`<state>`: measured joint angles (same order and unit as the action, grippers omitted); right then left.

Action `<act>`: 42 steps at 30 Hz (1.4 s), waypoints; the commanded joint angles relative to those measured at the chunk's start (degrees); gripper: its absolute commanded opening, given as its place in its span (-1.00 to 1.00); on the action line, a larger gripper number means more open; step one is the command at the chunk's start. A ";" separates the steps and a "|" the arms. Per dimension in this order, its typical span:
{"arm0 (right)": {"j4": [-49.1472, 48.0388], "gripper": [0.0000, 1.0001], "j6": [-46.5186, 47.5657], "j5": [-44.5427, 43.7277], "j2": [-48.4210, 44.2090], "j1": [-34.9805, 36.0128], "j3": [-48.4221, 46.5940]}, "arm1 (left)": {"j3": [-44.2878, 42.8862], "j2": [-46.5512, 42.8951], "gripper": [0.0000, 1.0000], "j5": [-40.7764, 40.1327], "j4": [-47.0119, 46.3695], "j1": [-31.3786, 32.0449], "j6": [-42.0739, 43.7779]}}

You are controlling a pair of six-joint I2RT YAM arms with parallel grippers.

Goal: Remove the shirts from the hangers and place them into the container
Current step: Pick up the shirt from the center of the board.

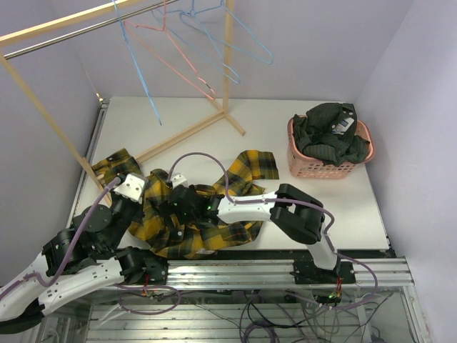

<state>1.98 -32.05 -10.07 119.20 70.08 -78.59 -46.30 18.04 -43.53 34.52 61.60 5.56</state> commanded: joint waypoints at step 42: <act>22.85 -1.00 26.92 -11.68 -68.41 -14.62 -13.26 | 0.59 0.20 -0.69 -0.31 -2.26 0.36 0.58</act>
<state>21.23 -8.86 -9.13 54.54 55.35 -86.72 -46.00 18.15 -43.53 34.11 61.71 5.76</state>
